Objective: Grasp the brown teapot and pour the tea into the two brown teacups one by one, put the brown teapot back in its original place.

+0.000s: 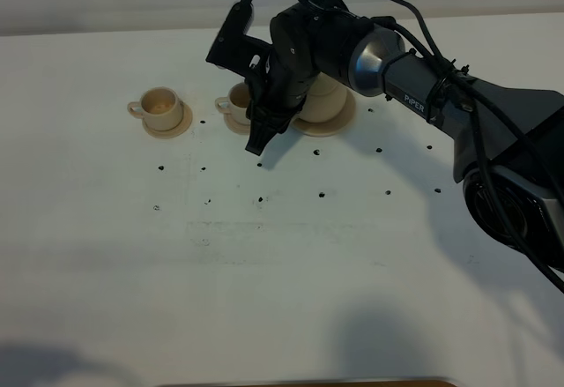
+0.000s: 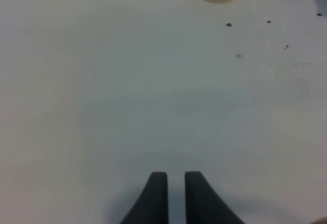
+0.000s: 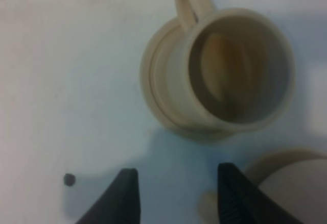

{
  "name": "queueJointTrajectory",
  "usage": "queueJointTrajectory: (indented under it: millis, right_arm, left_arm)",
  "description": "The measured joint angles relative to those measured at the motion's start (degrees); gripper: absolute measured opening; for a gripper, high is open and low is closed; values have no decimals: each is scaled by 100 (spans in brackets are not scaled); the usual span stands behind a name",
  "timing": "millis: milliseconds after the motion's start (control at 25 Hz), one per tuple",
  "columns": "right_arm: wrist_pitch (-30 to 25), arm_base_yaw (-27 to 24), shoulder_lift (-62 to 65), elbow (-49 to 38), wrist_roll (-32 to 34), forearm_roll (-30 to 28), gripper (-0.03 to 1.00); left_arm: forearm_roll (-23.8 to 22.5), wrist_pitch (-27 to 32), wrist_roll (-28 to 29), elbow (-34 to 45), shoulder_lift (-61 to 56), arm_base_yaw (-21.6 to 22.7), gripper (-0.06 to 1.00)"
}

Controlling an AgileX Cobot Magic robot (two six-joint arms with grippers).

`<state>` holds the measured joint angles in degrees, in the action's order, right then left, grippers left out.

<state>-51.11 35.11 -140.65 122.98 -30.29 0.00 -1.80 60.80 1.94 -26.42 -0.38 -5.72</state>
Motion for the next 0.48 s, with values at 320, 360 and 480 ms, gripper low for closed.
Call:
queueJointTrajectory:
  millis: [320,360,480]
  right_arm:
    - [-115,0,0,0,0,0,37]
    - [-115,0,0,0,0,0,37]
    - [-59,0,0,0,0,0,37]
  left_arm:
    - [0,0,0,0,0,0,7]
    - [0,0,0,0,0,0,7]
    - [0,0,0,0,0,0,7]
